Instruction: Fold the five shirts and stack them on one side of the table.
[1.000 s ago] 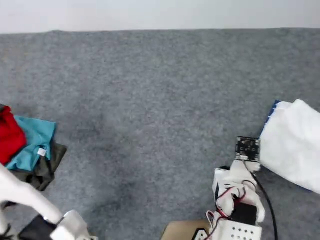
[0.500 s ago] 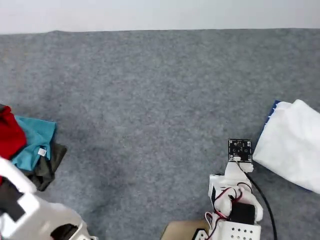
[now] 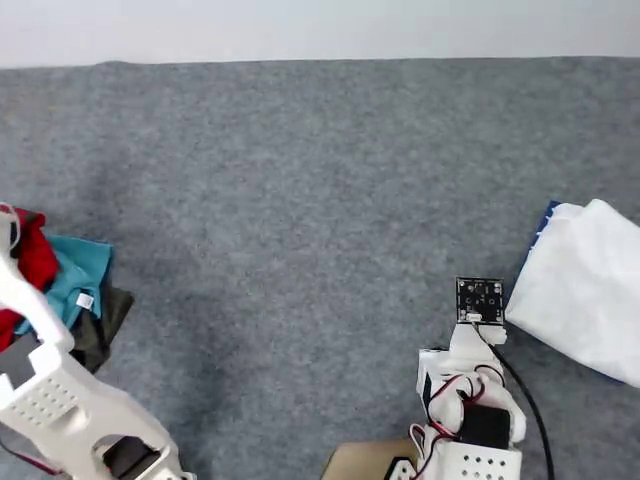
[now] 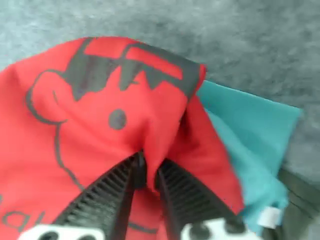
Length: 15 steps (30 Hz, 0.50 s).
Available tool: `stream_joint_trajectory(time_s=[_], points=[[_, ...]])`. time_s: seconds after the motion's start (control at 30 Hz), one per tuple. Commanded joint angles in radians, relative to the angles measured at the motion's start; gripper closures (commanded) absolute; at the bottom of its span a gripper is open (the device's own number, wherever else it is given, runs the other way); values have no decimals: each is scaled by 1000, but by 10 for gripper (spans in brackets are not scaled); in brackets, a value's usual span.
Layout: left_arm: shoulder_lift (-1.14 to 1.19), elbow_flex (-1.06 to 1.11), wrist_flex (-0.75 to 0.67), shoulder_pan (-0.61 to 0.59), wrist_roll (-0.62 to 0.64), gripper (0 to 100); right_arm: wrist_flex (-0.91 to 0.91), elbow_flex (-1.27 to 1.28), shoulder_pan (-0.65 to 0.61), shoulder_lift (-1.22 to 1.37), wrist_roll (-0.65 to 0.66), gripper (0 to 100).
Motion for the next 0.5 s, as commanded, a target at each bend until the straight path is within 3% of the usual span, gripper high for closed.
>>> stream_joint_trajectory(time_s=[0.0, 0.23, 0.47], points=[[-78, -108, 140, 43, 14, 996, 7, 15, -12, -8, -5, 988], [-184, -266, 356, 137, 150, 996, 7, 15, -13, -10, -5, 988], [-236, -398, 450, 313, 267, 995, 7, 15, -13, -10, -5, 988]])
